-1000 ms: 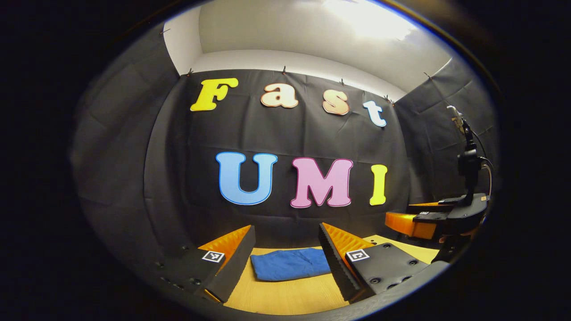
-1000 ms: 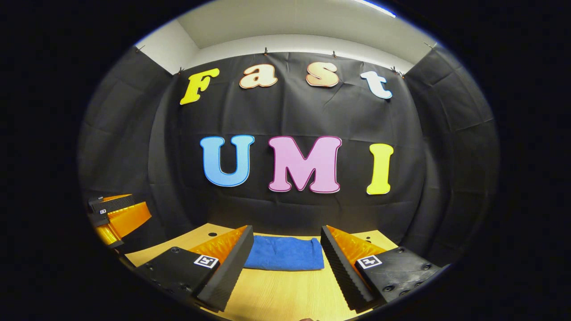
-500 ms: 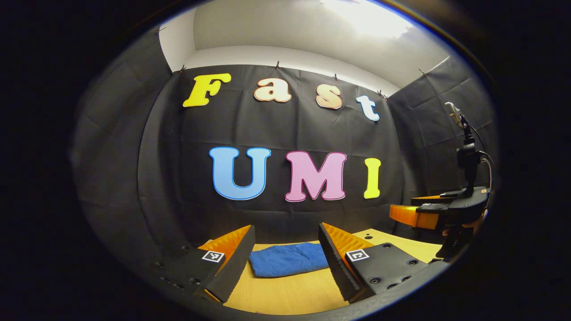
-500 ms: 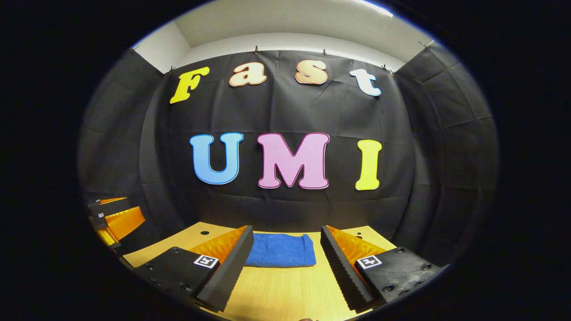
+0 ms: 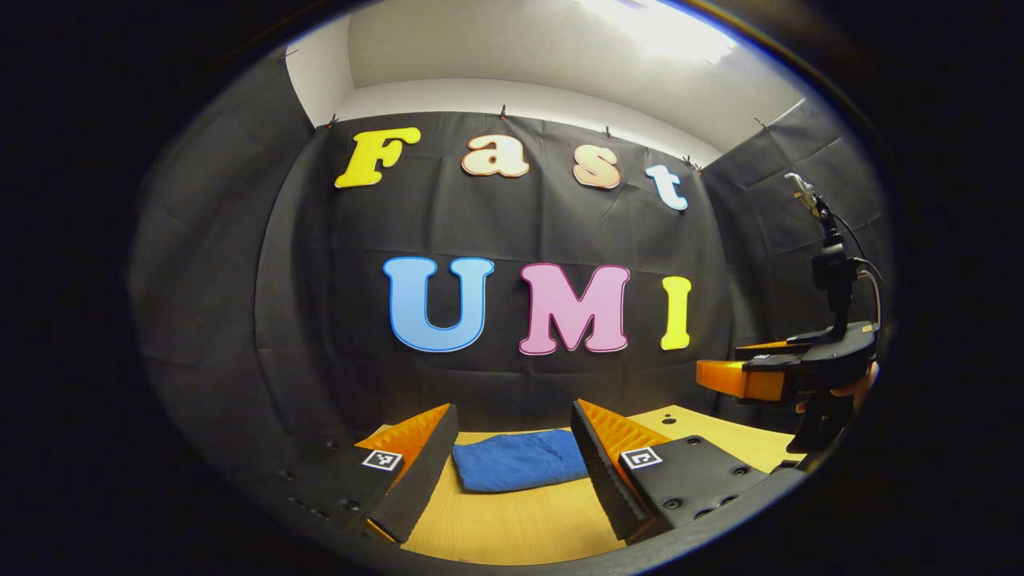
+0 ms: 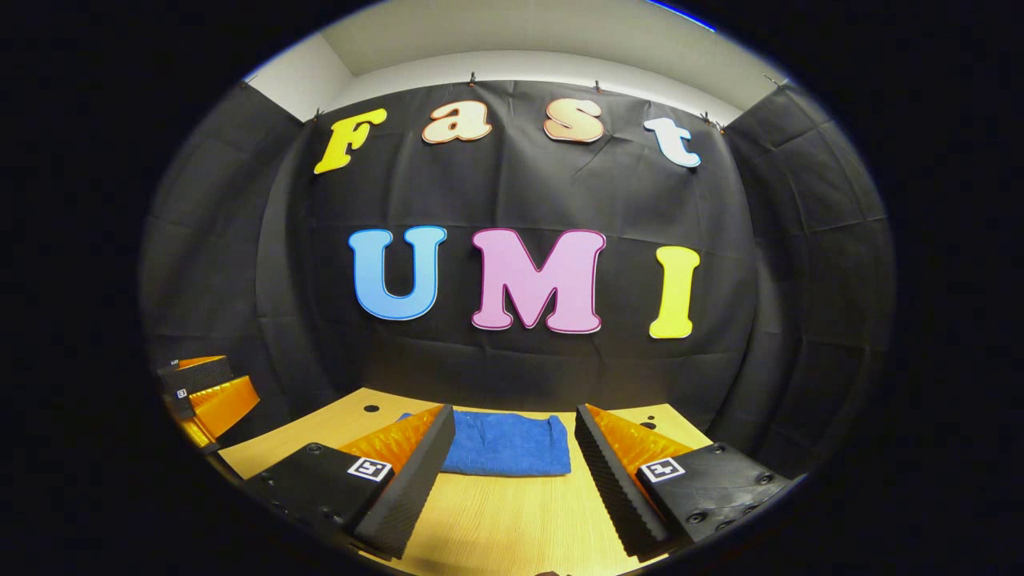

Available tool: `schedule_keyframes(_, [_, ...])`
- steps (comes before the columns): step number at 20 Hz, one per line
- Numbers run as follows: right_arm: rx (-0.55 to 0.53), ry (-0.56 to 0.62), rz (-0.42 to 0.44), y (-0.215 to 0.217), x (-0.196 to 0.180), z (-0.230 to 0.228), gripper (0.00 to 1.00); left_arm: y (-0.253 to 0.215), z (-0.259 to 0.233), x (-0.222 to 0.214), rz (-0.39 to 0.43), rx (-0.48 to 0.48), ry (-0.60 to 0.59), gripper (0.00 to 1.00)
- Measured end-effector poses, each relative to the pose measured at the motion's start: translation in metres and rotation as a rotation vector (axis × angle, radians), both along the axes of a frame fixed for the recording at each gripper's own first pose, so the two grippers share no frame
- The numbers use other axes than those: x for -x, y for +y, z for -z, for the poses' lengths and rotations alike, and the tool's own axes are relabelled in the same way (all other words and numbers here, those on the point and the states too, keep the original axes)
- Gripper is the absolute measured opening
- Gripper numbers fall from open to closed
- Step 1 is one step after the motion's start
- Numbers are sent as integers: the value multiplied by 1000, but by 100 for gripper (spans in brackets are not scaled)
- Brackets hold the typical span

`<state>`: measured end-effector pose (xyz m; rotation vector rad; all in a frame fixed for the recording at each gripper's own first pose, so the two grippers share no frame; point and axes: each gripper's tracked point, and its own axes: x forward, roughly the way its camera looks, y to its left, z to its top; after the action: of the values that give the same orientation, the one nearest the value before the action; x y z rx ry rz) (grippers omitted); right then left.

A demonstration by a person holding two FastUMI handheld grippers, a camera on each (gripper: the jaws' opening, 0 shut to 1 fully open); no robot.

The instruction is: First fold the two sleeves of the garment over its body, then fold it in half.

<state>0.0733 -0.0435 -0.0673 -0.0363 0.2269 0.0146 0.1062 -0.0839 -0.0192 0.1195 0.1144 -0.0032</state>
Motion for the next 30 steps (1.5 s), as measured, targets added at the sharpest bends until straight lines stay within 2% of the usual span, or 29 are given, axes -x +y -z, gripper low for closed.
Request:
schedule_keyframes(5, [1,5,-15,1,0,1,93,11,4,2,-39,20,9,81])
schedule_keyframes(6, [0,1,-13,1,1,0,96,11,3,2,-41,24,13,81])
schedule_keyframes(7, [-6,4,-9,-1,0,3,93,12,4,2,-44,22,17,81])
schedule_keyframes(8, [-17,16,-2,-2,2,7,96,15,4,2,-50,18,19,81])
schedule_keyframes(16, [-60,79,23,-6,6,26,96,27,1,13,-77,-9,17,81])
schedule_keyframes(18, [-83,114,26,-5,10,34,96,31,-2,16,-90,-48,12,81])
schedule_keyframes(20, [-103,128,33,-6,9,39,96,26,-6,16,-76,-67,2,81])
schedule_keyframes(30, [-85,86,14,0,6,27,95,25,-2,15,-59,-24,34,81])
